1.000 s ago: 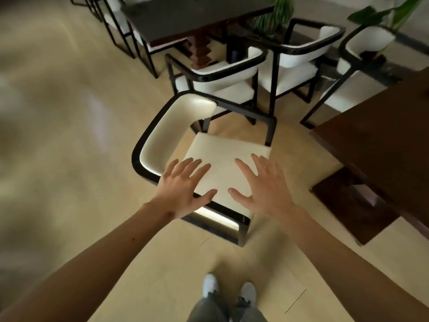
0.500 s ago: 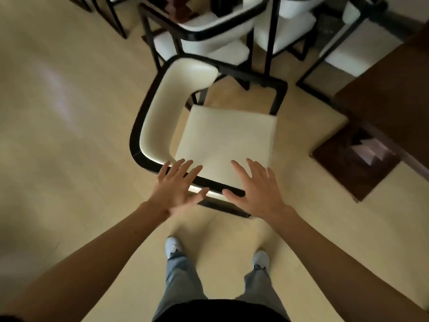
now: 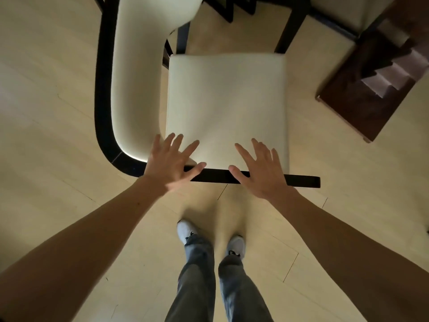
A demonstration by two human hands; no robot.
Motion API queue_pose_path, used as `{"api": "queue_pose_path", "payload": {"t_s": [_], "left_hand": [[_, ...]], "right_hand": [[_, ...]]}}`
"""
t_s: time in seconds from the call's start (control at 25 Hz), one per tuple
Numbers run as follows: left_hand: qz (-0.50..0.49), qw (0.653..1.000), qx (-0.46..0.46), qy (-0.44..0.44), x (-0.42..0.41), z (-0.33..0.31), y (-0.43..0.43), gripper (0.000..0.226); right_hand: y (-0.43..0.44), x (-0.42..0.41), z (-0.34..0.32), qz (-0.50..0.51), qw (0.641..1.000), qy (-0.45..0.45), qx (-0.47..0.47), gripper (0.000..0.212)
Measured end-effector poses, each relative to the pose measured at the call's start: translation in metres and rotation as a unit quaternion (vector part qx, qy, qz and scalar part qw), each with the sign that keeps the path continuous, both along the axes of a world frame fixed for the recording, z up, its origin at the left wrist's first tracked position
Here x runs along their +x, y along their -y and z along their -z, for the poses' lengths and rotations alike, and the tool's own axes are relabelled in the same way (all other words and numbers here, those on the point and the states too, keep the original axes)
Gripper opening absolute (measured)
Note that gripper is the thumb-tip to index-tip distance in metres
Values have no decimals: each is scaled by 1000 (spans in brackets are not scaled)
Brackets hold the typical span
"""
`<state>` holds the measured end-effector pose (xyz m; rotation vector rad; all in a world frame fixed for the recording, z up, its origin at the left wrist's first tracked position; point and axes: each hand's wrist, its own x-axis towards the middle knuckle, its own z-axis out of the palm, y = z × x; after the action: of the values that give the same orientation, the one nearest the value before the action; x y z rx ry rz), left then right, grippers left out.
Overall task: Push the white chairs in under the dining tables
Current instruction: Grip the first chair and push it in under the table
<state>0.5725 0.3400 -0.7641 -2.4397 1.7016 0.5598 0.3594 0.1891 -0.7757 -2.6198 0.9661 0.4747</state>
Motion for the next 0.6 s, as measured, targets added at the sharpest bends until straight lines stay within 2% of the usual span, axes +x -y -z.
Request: {"api": "queue_pose_path", "payload": {"t_s": [0.16, 0.32, 0.6], "left_hand": [[16, 999, 11, 36, 6, 22, 2, 73], [16, 998, 25, 57, 4, 19, 4, 72], [25, 998, 0, 64, 3, 18, 6, 64]], "right_hand": [[8, 1, 33, -19, 1000, 13, 18, 70], [8, -1, 41, -7, 999, 20, 35, 87], [8, -1, 45, 5, 999, 35, 15, 87]]}}
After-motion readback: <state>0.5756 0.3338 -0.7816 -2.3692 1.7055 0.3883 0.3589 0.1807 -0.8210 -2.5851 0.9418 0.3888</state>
